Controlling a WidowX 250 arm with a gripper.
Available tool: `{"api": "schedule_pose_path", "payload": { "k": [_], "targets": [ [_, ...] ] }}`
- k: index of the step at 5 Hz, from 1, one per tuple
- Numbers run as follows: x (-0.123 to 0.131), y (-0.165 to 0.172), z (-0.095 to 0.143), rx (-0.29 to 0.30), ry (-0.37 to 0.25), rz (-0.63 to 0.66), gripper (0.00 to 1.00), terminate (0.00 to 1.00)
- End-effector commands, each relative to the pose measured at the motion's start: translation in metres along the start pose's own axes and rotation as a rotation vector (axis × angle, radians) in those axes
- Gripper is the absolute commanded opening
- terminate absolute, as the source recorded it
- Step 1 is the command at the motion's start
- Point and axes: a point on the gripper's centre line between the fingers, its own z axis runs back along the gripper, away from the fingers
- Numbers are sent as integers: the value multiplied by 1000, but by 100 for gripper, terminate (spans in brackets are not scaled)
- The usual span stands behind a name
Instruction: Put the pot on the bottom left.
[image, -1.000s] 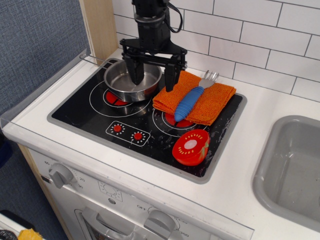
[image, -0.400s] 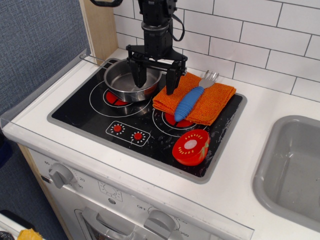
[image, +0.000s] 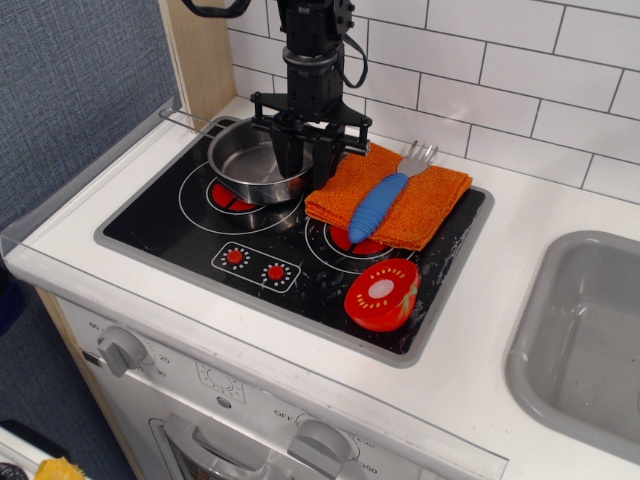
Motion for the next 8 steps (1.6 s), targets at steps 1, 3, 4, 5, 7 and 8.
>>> {"api": "schedule_pose_path", "payload": {
  "k": [1, 3, 4, 5, 7, 8],
  "targets": [
    [1, 5, 26, -1, -74, 5, 0, 0],
    [-32, 21, 68, -19, -187, 63, 0, 0],
    [-57, 25, 75, -39, -206, 58, 0, 0],
    [-77, 33, 58, -41, -159, -4, 0, 0],
    [-89, 51, 30, -3, -69, -119, 0, 0],
    [-95, 58, 21, -4, -18, -153, 0, 0]
  ]
}}
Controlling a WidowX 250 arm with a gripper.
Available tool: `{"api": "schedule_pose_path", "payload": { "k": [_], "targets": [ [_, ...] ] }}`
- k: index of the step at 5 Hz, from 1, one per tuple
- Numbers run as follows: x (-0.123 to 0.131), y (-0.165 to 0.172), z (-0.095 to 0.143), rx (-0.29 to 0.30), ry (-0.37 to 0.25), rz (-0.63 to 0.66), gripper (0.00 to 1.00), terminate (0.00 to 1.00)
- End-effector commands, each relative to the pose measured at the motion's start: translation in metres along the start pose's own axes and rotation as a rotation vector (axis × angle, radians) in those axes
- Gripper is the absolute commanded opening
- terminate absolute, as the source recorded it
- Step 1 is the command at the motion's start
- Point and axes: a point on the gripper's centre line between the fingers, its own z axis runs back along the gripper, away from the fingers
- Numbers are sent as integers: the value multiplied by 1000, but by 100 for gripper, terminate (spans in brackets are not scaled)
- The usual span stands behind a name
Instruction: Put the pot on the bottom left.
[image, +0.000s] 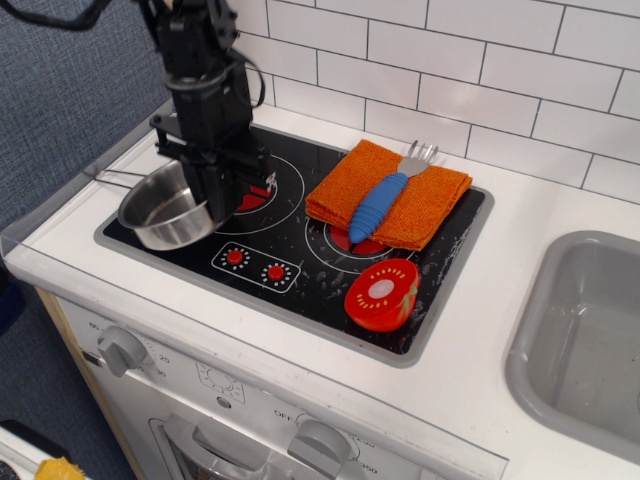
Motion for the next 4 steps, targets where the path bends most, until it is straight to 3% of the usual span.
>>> {"api": "schedule_pose_path", "payload": {
  "k": [1, 2, 4],
  "targets": [
    [-17, 18, -1, 17, 53, -65, 0, 0],
    [-25, 15, -3, 19, 85, -99, 0, 0],
    [-45, 19, -7, 22, 110, -49, 0, 0]
  ]
}}
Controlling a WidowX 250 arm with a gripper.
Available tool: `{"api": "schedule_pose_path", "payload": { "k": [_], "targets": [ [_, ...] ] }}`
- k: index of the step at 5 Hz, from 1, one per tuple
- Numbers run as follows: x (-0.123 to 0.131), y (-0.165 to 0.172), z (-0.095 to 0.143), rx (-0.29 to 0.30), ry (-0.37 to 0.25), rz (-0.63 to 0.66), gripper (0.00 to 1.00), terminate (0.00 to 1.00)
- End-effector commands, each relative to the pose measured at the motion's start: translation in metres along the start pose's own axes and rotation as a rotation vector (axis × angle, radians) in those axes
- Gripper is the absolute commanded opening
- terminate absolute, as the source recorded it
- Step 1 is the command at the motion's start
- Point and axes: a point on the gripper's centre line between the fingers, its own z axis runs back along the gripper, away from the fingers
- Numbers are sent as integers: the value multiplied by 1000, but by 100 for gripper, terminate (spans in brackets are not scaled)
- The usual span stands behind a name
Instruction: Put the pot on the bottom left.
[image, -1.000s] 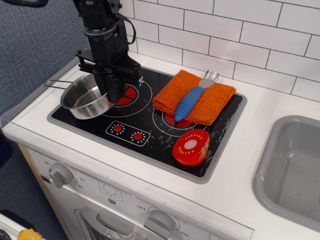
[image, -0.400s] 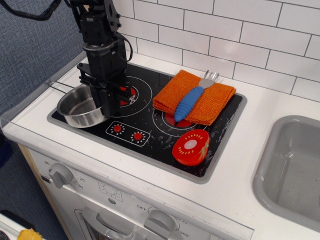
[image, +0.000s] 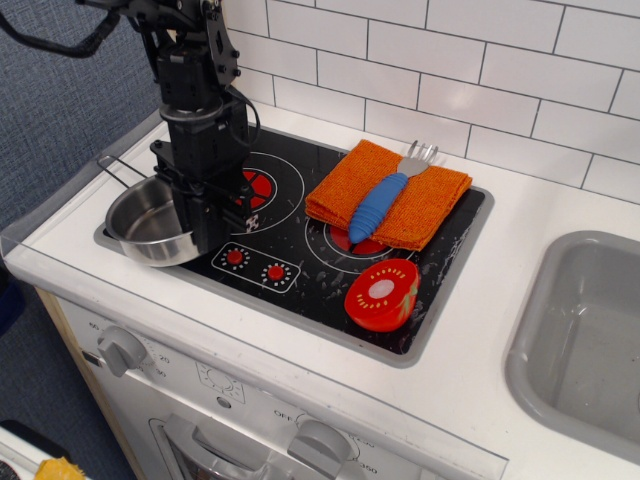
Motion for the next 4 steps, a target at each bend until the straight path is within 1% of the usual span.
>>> {"api": "schedule_pose_path", "payload": {
  "k": [1, 2, 3, 4],
  "targets": [
    [-27, 22, 0, 6, -16, 135, 0, 0],
    [-32, 24, 1, 11, -26, 144, 0, 0],
    [-36, 30, -4, -5, -26, 169, 0, 0],
    [-35, 31, -7, -15, -10, 170, 100, 0]
  ]
}}
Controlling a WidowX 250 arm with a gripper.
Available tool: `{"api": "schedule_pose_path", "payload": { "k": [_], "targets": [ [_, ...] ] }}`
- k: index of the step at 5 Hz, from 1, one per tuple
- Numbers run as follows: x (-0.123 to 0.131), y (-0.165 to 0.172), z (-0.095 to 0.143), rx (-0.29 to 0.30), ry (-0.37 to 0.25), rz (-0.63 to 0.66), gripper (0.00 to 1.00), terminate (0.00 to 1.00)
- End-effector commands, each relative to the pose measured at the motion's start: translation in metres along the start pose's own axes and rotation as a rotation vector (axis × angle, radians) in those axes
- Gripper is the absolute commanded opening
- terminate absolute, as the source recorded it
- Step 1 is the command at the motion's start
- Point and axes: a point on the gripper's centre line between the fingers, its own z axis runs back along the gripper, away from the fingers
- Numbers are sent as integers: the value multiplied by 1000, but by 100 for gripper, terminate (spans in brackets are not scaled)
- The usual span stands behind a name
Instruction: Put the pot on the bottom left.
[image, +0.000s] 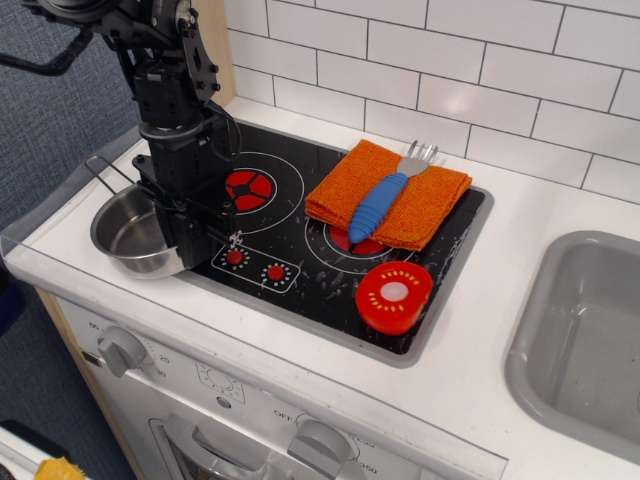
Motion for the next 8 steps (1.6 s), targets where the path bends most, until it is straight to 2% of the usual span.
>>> {"api": "schedule_pose_path", "payload": {
  "k": [1, 2, 5, 8],
  "targets": [
    [-13, 24, -1, -10, 9, 121, 100, 0],
    [-9, 21, 2, -8, -18, 100, 100, 0],
    [4, 0, 45, 86, -169, 34, 100, 0],
    [6, 0, 44, 93, -161, 36, 100, 0]
  ]
}}
